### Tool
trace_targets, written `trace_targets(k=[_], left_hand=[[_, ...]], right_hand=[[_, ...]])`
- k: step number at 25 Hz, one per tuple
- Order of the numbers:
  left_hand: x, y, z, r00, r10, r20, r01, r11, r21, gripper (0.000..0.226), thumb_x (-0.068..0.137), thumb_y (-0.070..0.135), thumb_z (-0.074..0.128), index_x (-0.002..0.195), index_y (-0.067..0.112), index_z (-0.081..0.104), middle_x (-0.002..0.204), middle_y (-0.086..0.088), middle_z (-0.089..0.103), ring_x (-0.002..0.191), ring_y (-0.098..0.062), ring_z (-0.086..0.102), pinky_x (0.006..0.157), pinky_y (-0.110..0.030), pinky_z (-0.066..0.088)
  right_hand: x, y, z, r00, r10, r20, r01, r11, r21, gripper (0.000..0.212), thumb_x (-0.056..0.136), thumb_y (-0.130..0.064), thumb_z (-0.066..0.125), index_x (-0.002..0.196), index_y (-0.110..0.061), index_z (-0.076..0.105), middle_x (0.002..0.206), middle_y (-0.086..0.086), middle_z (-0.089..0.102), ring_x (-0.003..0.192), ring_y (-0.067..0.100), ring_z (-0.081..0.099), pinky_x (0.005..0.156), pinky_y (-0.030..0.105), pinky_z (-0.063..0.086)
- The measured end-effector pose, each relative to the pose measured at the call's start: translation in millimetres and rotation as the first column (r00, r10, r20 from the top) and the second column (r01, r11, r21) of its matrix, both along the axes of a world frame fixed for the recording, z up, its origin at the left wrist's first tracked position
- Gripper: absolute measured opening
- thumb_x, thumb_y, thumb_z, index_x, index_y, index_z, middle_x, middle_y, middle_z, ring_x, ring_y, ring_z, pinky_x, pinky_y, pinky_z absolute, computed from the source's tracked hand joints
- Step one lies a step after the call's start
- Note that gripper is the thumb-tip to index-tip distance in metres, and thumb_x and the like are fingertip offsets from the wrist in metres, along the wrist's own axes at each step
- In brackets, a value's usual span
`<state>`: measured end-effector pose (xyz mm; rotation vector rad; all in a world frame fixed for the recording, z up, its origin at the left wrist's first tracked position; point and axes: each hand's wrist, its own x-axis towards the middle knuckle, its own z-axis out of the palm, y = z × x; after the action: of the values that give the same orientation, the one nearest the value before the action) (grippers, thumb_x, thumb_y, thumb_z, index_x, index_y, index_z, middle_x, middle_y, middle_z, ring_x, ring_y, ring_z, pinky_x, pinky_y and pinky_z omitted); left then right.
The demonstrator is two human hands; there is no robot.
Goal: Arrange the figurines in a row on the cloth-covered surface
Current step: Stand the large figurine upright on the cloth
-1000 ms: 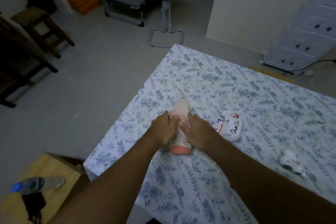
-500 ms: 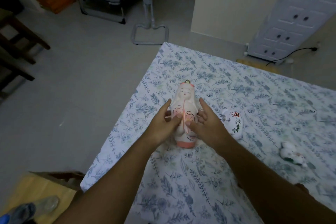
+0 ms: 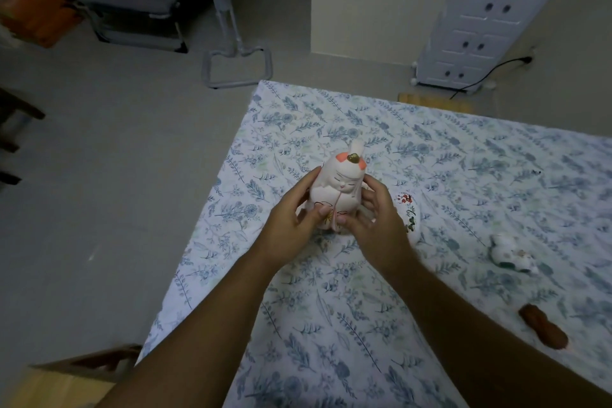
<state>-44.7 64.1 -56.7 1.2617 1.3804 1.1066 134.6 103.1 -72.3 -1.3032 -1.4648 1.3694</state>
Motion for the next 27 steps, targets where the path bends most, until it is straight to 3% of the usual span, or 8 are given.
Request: trace_targets(k=[5,9,13,15,19,22,24,27], left_hand=[[5,-2,-2,0.999,0.018,-0.027,-0.017,1.000,0.023,0.053,0.103,0.024,0.059,0.146,0.049,0.040,0.141,0.025,0.056,0.131,0.001,0.053,0.094,-0.012,0.048],[6,-3,-15,0.997,0.046,-0.056,-0.044,0.998,0.038,0.058,0.101,0.036,0.058,0.154,0.034,0.035,0.150,0.016,0.051,0.137,-0.002,0.048,0.106,-0.028,0.050],[8,-4,-15,0.997,0.037,-0.062,-0.034,0.999,0.041,0.057,0.103,0.033,0.057,0.155,0.031,0.033,0.150,0.014,0.051,0.137,-0.003,0.048,0.104,-0.021,0.048],[9,-4,-13,0.997,0.032,-0.070,-0.028,0.998,0.049,0.057,0.103,0.035,0.055,0.155,0.032,0.032,0.148,0.016,0.052,0.135,-0.003,0.050,0.102,-0.019,0.048],[15,-6,-10,0.993,0.029,-0.113,-0.028,0.999,0.017,0.060,0.105,0.033,0.052,0.158,0.030,0.025,0.156,0.008,0.045,0.139,-0.006,0.046,0.111,-0.041,0.045],[25,-13,0,0.960,0.115,-0.254,-0.129,0.991,-0.037,0.064,0.106,0.037,0.048,0.161,0.025,0.018,0.164,0.007,0.029,0.148,-0.002,0.026,0.122,-0.041,0.029],[34,-25,9,0.920,0.164,-0.355,-0.181,0.983,-0.013,0.064,0.106,0.042,0.043,0.160,0.018,0.019,0.167,0.000,0.024,0.153,-0.010,0.019,0.124,-0.043,0.023],[57,-57,19,0.863,0.231,-0.448,-0.211,0.973,0.095,0.062,0.106,0.047,0.039,0.160,0.021,0.023,0.167,0.002,0.024,0.154,-0.009,0.014,0.125,-0.038,0.018]], right_hand=[[-2,-2,-7,1.000,-0.024,-0.007,0.024,1.000,0.010,0.075,0.079,0.012,0.075,0.135,-0.030,0.048,0.120,-0.011,0.064,0.113,0.002,0.063,0.089,0.020,0.054],[1,0,-7,1.000,-0.012,0.009,0.012,1.000,0.001,0.079,0.080,0.012,0.073,0.128,-0.045,0.048,0.116,-0.018,0.065,0.115,0.003,0.063,0.090,0.021,0.055],[1,0,-10,1.000,0.011,-0.007,-0.011,1.000,0.002,0.075,0.080,0.011,0.073,0.134,-0.035,0.047,0.113,-0.025,0.065,0.113,0.000,0.063,0.088,0.018,0.054],[0,0,-9,1.000,0.015,-0.016,-0.015,1.000,0.005,0.074,0.081,0.011,0.072,0.139,-0.027,0.045,0.117,-0.017,0.063,0.114,0.000,0.062,0.089,0.019,0.054],[1,0,3,0.999,0.046,0.003,-0.046,0.999,-0.002,0.071,0.082,0.003,0.074,0.139,-0.025,0.044,0.121,-0.008,0.064,0.112,0.007,0.066,0.084,0.022,0.057],[7,-5,20,0.982,0.115,0.153,-0.128,0.989,0.079,0.061,0.087,-0.018,0.074,0.134,-0.044,0.045,0.121,-0.023,0.064,0.112,-0.006,0.062,0.083,0.013,0.053],[18,-12,26,0.937,0.143,0.319,-0.197,0.969,0.146,0.053,0.092,-0.032,0.067,0.141,-0.039,0.045,0.137,-0.019,0.059,0.127,0.001,0.053,0.101,0.029,0.049],[45,-24,27,0.782,0.027,0.623,-0.198,0.958,0.208,0.060,0.098,-0.043,0.054,0.152,-0.023,0.038,0.159,-0.001,0.039,0.149,0.016,0.029,0.120,0.043,0.024]])
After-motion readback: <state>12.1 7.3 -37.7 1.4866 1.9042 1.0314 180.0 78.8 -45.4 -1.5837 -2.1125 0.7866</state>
